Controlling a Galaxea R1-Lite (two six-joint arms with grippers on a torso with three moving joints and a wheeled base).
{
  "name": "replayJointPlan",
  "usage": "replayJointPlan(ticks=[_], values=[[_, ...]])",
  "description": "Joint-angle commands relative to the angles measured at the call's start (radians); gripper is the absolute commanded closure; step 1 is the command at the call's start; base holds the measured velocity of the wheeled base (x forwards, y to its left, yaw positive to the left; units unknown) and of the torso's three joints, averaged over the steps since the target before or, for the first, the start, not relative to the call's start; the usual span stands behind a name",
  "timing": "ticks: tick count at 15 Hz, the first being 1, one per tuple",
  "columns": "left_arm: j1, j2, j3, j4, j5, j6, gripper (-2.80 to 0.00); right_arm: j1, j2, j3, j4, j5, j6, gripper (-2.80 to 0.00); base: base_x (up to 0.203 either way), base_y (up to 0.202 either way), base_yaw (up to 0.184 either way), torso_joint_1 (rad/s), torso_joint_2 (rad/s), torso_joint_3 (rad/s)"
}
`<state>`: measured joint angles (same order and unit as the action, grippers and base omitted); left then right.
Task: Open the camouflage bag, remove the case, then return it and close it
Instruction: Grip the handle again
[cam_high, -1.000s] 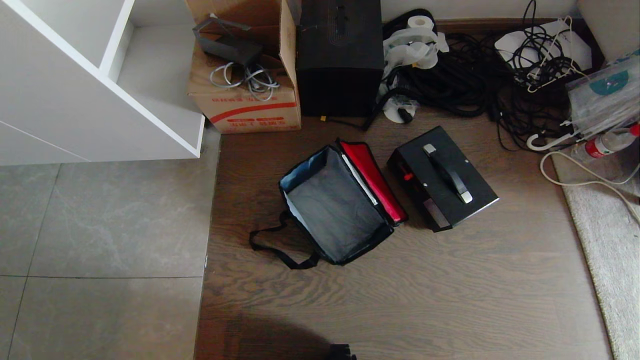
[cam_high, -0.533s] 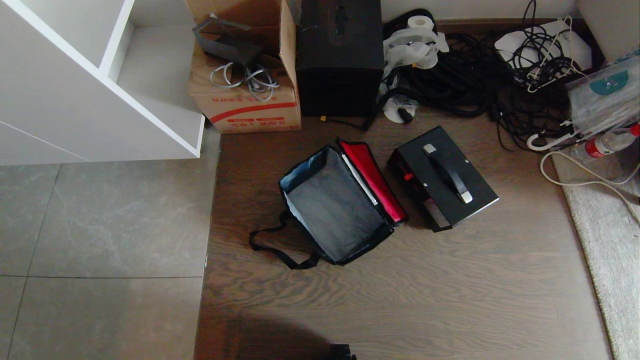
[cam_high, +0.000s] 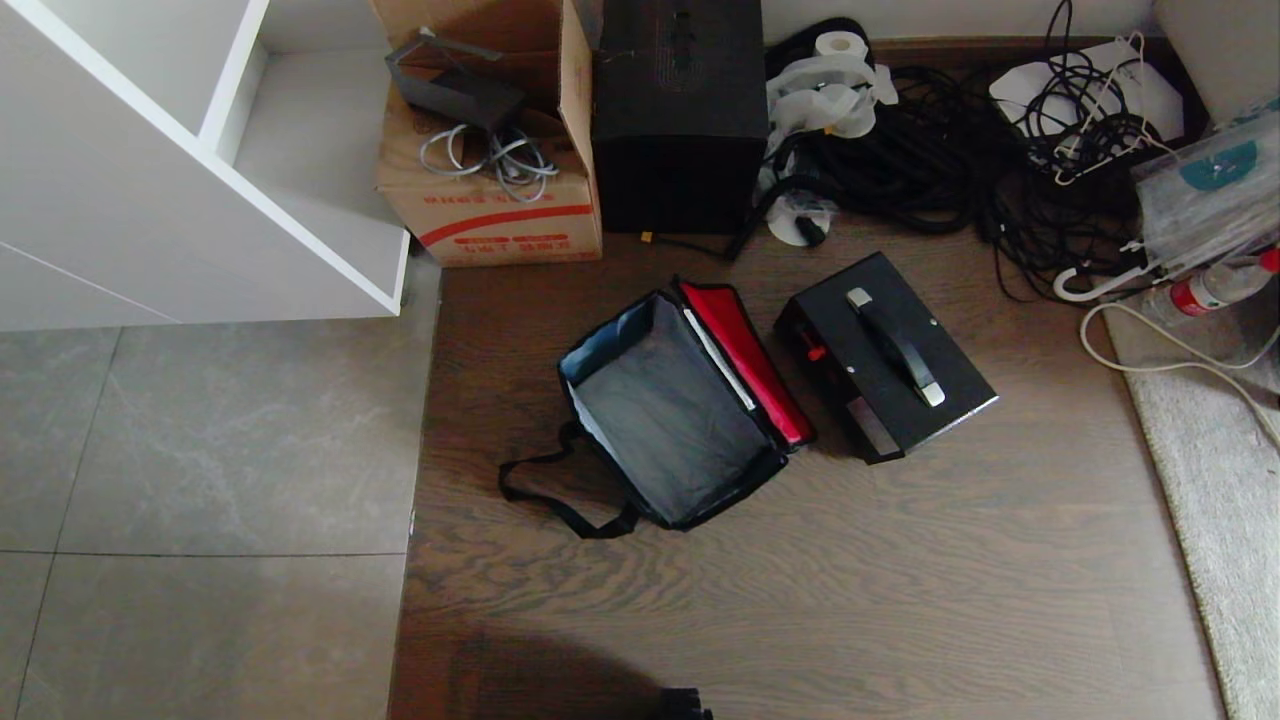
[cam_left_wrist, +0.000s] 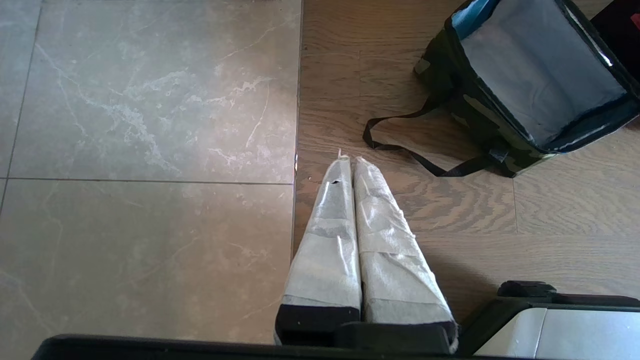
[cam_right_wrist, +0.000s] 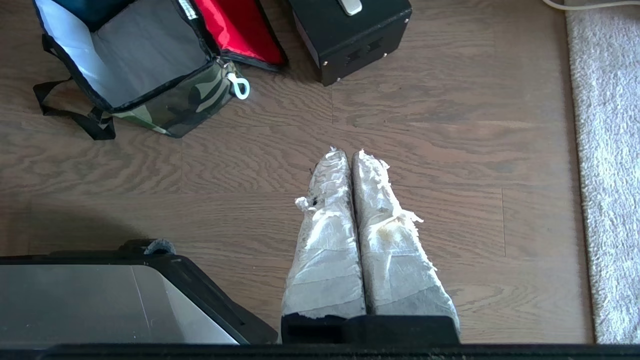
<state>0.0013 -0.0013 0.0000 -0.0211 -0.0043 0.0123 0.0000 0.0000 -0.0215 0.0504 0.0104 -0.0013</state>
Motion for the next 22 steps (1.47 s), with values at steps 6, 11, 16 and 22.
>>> replayJointPlan(ticks=[6,11,16,22], values=[[0.000,0.001,0.009,0.000,0.000,0.000,0.00,0.000,0.002,0.000,0.000,0.000,0.000,0.00,0.000,0.000,0.000,0.000,0.00,0.000],[0.000,0.001,0.009,0.000,0.000,0.000,0.00,0.000,0.002,0.000,0.000,0.000,0.000,0.00,0.000,0.000,0.000,0.000,0.00,0.000],[0.000,0.001,0.009,0.000,0.000,0.000,0.00,0.000,0.002,0.000,0.000,0.000,0.000,0.00,0.000,0.000,0.000,0.000,0.00,0.000],[0.000,0.001,0.009,0.000,0.000,0.000,0.00,0.000,0.000,0.000,0.000,0.000,0.000,0.00,0.000,0.000,0.000,0.000,0.00,0.000]])
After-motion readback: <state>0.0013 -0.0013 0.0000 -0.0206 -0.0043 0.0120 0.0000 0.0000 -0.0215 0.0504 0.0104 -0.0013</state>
